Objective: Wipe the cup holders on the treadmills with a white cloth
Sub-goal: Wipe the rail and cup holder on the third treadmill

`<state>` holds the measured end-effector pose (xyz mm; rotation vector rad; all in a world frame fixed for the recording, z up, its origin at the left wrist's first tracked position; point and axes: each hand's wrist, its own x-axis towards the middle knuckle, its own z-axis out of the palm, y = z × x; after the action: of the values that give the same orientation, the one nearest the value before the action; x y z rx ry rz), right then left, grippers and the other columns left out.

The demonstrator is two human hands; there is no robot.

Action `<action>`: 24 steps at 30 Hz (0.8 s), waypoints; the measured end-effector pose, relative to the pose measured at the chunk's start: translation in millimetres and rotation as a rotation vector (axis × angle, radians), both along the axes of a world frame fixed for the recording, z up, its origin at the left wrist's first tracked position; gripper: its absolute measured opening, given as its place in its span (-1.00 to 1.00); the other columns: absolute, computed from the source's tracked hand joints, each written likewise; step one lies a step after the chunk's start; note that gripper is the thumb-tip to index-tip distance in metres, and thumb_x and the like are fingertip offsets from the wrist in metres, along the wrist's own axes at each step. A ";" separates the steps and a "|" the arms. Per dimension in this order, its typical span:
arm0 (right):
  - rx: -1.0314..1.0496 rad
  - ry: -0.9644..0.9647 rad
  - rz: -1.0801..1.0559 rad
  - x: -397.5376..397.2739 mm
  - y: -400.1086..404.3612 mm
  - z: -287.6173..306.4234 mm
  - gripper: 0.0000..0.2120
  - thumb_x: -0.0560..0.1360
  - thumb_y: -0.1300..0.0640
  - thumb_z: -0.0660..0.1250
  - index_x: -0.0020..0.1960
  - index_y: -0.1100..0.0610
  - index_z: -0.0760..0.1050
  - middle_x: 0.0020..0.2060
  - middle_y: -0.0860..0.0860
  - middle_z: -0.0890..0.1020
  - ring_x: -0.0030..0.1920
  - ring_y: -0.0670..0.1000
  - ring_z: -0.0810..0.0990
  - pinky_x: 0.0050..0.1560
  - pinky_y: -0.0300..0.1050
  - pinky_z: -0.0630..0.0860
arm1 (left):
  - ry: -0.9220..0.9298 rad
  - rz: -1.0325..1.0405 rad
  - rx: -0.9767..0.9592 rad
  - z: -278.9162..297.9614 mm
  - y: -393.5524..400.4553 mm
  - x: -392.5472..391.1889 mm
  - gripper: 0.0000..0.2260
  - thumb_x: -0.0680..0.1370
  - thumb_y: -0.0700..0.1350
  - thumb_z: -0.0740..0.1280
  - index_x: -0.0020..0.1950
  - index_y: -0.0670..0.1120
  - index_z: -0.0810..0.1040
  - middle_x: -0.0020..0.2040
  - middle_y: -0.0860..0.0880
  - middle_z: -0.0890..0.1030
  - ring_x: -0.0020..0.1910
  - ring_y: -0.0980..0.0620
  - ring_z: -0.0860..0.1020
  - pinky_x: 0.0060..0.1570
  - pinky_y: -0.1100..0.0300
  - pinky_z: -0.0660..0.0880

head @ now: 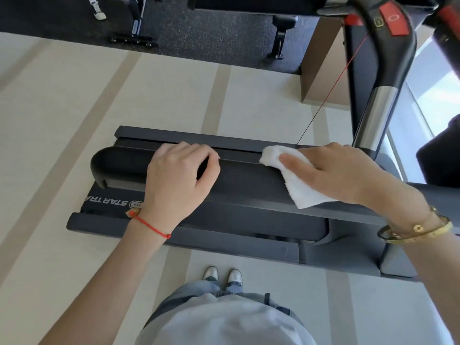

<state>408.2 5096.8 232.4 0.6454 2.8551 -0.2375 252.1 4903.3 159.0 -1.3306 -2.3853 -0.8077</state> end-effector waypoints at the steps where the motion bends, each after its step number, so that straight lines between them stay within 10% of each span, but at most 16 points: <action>1: -0.023 -0.028 -0.013 -3.4 1.8 0.8 -0.50 0.57 -0.29 -0.13 0.03 -0.06 0.50 -0.29 -0.04 0.53 -0.22 0.02 0.49 -0.18 -0.05 0.34 | 0.005 -0.001 -0.007 -0.1 0.1 -0.3 -0.74 0.62 -0.08 0.19 -0.14 -0.04 0.63 -0.29 0.07 0.61 -0.29 -0.02 0.52 -0.05 0.06 0.44; 9: -0.063 0.012 0.045 -51.9 -28.4 -12.0 -0.48 0.60 -0.28 -0.13 -0.07 0.01 0.49 -0.34 -0.03 0.48 -0.29 -0.05 0.44 -0.22 -0.06 0.31 | 0.000 -0.020 -0.067 -0.4 -0.1 -2.7 -0.69 0.64 -0.04 0.13 -0.14 -0.05 0.61 -0.28 0.06 0.61 -0.27 -0.03 0.52 -0.05 0.10 0.39; 14: 0.374 0.496 0.012 -17.6 -46.9 -40.5 -0.48 0.61 -0.23 -0.04 -0.26 0.07 0.47 -0.40 -0.01 0.47 -0.37 0.09 0.45 -0.36 -0.08 0.28 | -0.050 -0.055 -0.096 3.0 -0.2 -3.0 -0.69 0.63 -0.04 0.11 -0.12 -0.06 0.62 -0.28 0.07 0.61 -0.29 -0.02 0.51 -0.05 0.07 0.39; 24: 0.588 0.743 -0.071 32.6 -49.1 -62.5 -0.58 0.58 -0.19 0.21 0.15 0.13 0.59 -0.04 0.07 0.63 -0.13 0.15 0.53 -0.05 0.02 0.43 | -0.188 -0.238 -0.094 14.4 31.2 25.5 -0.67 0.62 -0.01 0.10 -0.15 -0.08 0.60 -0.31 0.03 0.57 -0.32 -0.04 0.49 -0.30 0.11 0.39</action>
<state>440.8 5047.7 169.9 0.9115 3.6496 0.4831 277.6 4934.5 173.3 -1.6680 -2.4638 -0.9317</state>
